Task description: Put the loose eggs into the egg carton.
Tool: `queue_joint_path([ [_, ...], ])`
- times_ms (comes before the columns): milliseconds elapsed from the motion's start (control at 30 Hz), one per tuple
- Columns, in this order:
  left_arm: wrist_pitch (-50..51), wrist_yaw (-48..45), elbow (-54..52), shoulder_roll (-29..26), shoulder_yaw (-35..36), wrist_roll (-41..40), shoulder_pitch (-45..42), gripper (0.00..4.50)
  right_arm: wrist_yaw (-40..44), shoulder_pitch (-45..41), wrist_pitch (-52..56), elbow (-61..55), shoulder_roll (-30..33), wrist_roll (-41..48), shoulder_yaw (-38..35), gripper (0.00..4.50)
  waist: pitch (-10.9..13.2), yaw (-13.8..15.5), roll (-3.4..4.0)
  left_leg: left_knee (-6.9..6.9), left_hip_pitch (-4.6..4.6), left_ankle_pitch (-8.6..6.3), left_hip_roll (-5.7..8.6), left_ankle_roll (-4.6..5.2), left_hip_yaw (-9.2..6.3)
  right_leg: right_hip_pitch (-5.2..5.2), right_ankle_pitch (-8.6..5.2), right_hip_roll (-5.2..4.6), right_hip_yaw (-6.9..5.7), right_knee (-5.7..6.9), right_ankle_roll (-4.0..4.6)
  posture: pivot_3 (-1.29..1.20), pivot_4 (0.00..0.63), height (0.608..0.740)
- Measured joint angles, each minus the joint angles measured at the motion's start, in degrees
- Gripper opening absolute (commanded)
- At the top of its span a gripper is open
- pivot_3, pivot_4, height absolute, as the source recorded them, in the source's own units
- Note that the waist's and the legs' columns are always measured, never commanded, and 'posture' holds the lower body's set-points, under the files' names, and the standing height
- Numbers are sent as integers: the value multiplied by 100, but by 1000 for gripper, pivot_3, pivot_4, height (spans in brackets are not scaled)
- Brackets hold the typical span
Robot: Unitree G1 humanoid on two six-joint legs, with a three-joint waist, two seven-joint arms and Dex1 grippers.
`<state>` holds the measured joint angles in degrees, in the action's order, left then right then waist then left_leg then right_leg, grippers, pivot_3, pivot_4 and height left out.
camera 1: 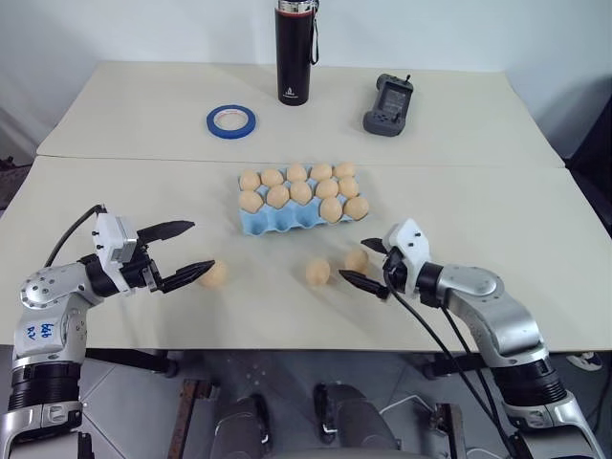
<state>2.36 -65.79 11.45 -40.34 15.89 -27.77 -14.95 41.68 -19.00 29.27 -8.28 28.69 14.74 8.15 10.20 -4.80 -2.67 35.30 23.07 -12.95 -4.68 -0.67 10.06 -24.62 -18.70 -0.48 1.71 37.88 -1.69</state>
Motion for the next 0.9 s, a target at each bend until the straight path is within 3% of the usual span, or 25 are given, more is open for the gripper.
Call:
queue_joint_path([
  [33,0,4,-9,0,0,0,1,4500,-7,-2,-6,35,-15,-34,56,4438,0,-3,0,0,0,0,0,0,0,0,0,0,0,1,0,0,150,740],
  [133,0,27,-27,0,1,0,3,4500,-11,-29,-10,86,-45,-97,83,3828,0,-4,0,1,-1,0,0,1,0,1,0,0,0,3,0,0,150,740],
  [300,0,71,-30,0,1,0,11,4500,-32,-31,-36,72,-159,-128,55,2372,0,-3,0,0,-1,1,0,0,-1,0,0,1,0,4,0,0,150,740],
  [467,-1,78,-29,0,4,0,11,4500,-100,-197,92,-140,-153,-42,-218,2188,0,-6,0,1,-1,1,0,0,0,0,1,0,0,4,-1,0,150,740],
  [600,-8,78,-22,0,4,0,4,4500,-270,-883,423,-128,-175,52,-429,2174,0,-20,0,1,-3,1,-1,1,-1,-2,2,1,-1,9,3,0,150,740],
  [900,-64,114,1,23,-7,0,-75,4500,-810,-2185,405,1047,-1235,-219,-96,2174,0,-20,0,-1,8,5,-3,-6,2,-10,2,1,-3,3,7,0,150,740],
])
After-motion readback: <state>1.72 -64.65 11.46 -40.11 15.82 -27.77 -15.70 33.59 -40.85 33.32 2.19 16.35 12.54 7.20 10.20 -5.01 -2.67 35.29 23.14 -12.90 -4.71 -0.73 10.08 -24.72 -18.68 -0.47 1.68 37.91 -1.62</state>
